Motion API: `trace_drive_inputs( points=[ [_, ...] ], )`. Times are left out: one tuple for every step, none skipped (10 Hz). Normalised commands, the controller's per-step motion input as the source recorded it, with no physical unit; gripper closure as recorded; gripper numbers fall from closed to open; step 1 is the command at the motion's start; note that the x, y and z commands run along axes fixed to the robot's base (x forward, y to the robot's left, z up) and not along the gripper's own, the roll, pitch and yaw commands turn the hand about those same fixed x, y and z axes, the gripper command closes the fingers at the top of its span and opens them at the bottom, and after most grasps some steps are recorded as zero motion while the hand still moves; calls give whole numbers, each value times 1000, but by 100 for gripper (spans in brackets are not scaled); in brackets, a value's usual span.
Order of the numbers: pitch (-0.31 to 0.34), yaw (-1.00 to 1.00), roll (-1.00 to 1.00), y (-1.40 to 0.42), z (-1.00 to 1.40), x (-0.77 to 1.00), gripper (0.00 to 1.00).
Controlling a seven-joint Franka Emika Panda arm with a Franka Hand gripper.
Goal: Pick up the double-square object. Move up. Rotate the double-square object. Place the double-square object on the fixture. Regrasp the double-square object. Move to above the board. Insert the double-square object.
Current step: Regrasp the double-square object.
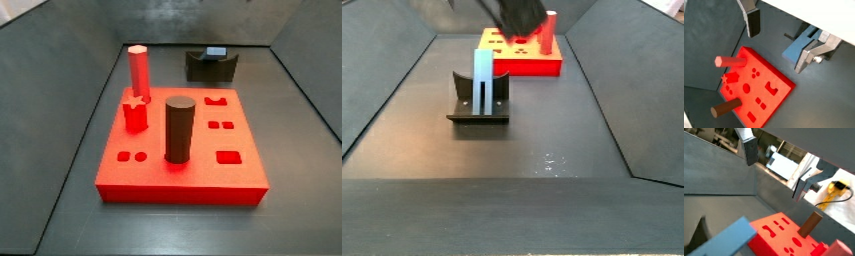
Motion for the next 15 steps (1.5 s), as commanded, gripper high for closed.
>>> trace_drive_inputs(
  points=[
    [58,40,1000,-616,527,64,0],
    [55,39,1000,-414,329,12,0],
    [51,39,1000,-212,133,-9,0],
    [52,38,1000,-75,60,-12,0],
    [51,38,1000,-55,49,-11,0],
    [50,38,1000,-53,39,-15,0],
    [46,38,1000,-37,24,-19,0],
    [42,38,1000,-23,19,-20,0],
    [39,38,1000,-21,14,-17,0],
    [38,39,1000,-20,11,-14,0],
    [34,40,1000,-20,7,-5,0],
    [32,41,1000,-17,12,1,0],
    [32,42,1000,-21,14,6,0],
    [36,44,1000,-16,14,7,0],
    [42,46,1000,-17,12,9,0]
  ],
)
